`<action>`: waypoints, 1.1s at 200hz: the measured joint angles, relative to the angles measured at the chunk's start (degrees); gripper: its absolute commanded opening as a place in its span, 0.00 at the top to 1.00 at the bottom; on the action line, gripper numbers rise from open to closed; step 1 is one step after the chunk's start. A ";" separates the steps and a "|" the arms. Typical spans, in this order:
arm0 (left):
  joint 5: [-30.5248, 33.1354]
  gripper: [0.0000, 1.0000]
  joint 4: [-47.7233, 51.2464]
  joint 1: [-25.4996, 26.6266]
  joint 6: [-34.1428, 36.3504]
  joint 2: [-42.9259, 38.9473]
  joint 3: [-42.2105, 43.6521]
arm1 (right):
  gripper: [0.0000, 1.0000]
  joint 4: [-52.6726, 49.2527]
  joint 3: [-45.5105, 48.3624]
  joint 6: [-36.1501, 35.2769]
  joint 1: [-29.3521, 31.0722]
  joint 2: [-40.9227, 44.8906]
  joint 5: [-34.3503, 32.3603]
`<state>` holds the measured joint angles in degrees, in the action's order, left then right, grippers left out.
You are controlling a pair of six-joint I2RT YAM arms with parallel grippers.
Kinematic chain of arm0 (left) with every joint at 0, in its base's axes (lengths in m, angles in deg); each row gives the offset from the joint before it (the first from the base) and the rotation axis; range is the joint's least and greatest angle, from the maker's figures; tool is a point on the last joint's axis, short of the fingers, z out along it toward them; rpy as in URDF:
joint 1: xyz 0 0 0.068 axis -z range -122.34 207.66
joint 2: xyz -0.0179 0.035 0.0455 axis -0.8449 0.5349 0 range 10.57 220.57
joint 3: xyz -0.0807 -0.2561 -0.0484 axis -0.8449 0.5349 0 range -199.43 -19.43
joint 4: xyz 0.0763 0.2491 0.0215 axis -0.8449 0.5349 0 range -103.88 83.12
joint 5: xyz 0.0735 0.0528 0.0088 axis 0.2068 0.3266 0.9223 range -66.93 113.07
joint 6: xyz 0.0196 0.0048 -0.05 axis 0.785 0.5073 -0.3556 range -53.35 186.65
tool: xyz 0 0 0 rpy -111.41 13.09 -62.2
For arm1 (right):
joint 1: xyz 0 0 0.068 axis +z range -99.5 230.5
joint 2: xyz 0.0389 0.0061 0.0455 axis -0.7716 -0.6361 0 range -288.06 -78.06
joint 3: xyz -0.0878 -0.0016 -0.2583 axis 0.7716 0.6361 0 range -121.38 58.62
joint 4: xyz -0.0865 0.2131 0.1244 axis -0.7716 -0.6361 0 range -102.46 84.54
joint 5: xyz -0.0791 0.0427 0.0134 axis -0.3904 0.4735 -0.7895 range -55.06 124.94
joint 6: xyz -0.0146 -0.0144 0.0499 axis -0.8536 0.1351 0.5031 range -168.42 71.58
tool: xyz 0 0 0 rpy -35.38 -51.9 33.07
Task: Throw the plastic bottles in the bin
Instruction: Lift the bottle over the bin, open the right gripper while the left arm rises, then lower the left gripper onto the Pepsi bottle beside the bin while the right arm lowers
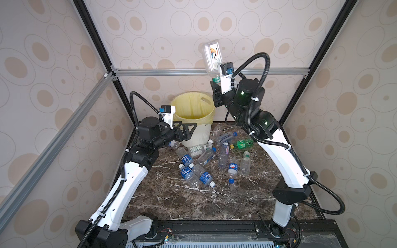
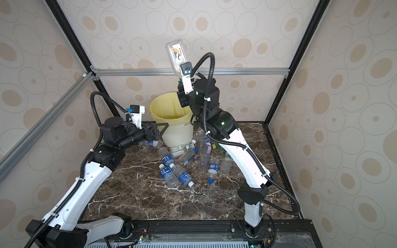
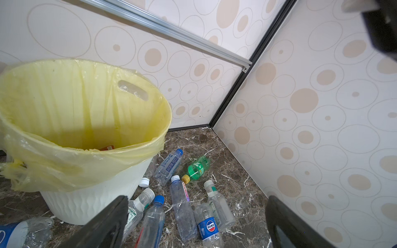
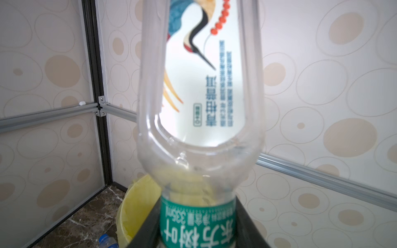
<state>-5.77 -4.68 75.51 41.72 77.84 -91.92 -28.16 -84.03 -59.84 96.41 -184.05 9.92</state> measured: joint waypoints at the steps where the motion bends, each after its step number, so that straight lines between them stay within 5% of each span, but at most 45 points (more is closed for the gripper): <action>1: 0.04 0.01 -0.02 0.02 0.11 0.00 0.00 | 0.78 0.00 0.00 0.00 0.00 0.00 0.00; 31: 3.21 0.01 0.00 0.22 1.05 -0.09 0.13 | 0.74 0.98 -6.80 2.78 -3.02 -4.07 1.90; 62: 6.73 0.01 1.18 0.24 1.05 -0.09 0.26 | 0.50 -2.38 -16.68 7.34 -6.64 -16.68 4.28; 132: 9.09 0.01 2.71 0.26 0.24 -1.27 3.30 | 0.08 -8.22 -11.41 12.48 -8.76 -22.01 9.64; 158: 9.11 0.01 2.80 0.26 0.11 -1.38 3.93 | 0.00 -7.74 -11.04 12.72 -8.74 -17.62 10.21; 220: 13.07 0.01 5.16 0.26 -1.14 -1.05 3.87 | 0.00 -6.93 -7.10 13.94 -8.74 -7.96 10.29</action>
<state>7.30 0.47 75.77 40.59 76.79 -88.05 -35.09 -91.13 -45.89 87.66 -192.01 20.22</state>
